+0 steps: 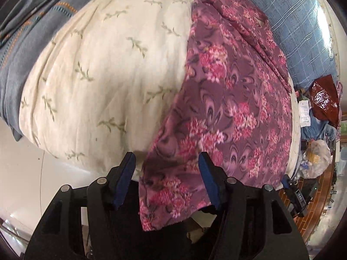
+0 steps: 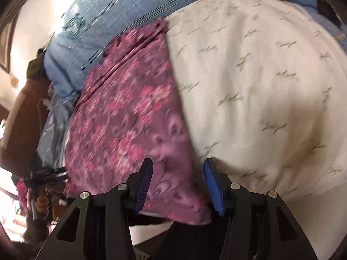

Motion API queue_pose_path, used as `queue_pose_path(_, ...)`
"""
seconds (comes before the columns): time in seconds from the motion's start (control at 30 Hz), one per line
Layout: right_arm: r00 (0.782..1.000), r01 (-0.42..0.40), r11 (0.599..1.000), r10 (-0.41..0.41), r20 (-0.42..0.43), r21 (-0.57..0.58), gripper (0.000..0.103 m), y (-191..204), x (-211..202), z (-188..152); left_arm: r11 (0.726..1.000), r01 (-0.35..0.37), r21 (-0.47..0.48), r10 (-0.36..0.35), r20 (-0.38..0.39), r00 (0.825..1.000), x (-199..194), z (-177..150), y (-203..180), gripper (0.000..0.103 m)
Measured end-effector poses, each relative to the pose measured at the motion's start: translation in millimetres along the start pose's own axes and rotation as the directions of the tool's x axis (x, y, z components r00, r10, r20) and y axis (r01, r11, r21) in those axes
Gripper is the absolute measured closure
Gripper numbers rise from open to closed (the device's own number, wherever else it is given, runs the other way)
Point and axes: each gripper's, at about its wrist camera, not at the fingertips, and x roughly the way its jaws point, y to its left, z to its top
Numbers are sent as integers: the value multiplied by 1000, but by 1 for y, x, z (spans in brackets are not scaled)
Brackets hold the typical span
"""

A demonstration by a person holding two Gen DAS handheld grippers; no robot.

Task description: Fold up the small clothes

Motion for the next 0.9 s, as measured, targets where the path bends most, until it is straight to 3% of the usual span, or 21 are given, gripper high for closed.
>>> queue_pose_path(0.17,999,-17,998,16,-28,-58,52,7,4,-12,1000,23,-20,-23,-30,999,3,-10,8,44)
queue_pose_path(0.33,997,-39,997,34,-65,-69,59,3,5,-18,999,27,-27,-28,-54,998,7,-14,12,44)
queue_pose_path(0.43,997,-36,995,29,-77,-94,73,2,7,-21,1000,22,-12,-23,-75,997,11,-16,8,44)
queue_pose_path(0.5,994,-42,994,32,-101,-98,91,0,11,-23,999,41,7,-40,-93,995,14,-18,5,44)
queue_pose_path(0.53,994,-37,994,25,-110,-106,93,0,13,-24,998,55,16,-53,-99,994,15,-20,3,45)
queue_pose_path(0.57,994,-37,993,25,-110,-116,94,1,13,-25,997,71,28,-68,-101,993,16,-22,0,61)
queue_pose_path(0.6,994,-45,992,33,-102,-119,96,1,12,-26,995,96,42,-90,-110,990,17,-24,-3,86)
queue_pose_path(0.63,994,-59,992,48,-95,-115,97,1,11,-26,991,125,50,-118,-125,985,17,-26,-5,95)
queue_pose_path(0.77,986,-160,985,157,-55,-61,98,-4,0,-24,980,169,109,-161,-80,984,1,-32,-20,96)
queue_pose_path(0.9,970,-242,970,242,19,-22,98,-3,-15,-15,961,256,102,-253,-37,967,-16,-26,-28,96)
